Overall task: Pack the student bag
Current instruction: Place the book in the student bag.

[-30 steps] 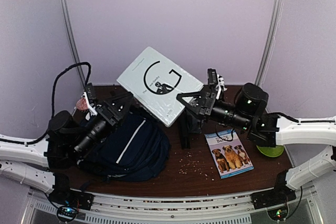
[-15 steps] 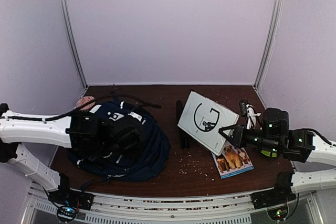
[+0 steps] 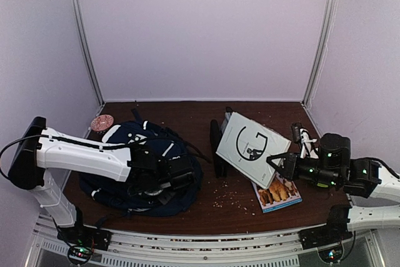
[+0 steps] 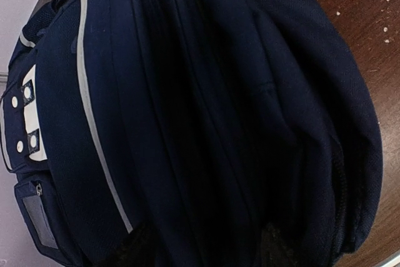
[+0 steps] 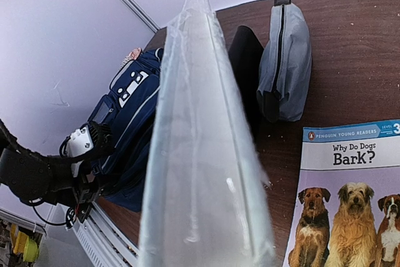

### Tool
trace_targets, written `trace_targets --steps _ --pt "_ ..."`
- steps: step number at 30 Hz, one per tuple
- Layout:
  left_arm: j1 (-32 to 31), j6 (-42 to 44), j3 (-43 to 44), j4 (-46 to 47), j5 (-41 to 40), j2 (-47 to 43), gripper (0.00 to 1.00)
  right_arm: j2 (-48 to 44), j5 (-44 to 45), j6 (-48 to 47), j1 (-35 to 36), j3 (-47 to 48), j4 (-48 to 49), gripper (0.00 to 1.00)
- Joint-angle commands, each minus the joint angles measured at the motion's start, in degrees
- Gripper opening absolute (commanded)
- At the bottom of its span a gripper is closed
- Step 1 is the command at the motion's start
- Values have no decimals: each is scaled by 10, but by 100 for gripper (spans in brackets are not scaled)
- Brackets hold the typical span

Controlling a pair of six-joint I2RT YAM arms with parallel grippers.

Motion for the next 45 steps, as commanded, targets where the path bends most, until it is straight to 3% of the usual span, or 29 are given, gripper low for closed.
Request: trace_targets --steps 1,19,31,45 --pt "17 7 -6 8 0 -4 98 -30 -3 3 -2 9 77 0" --pt "52 2 -47 30 -7 -1 96 -35 -2 3 -3 15 97 0" --pt "54 21 -33 24 32 -205 98 -33 7 -12 -2 31 84 0" --pt "66 68 -49 78 95 -66 98 -31 1 -8 -2 29 91 0"
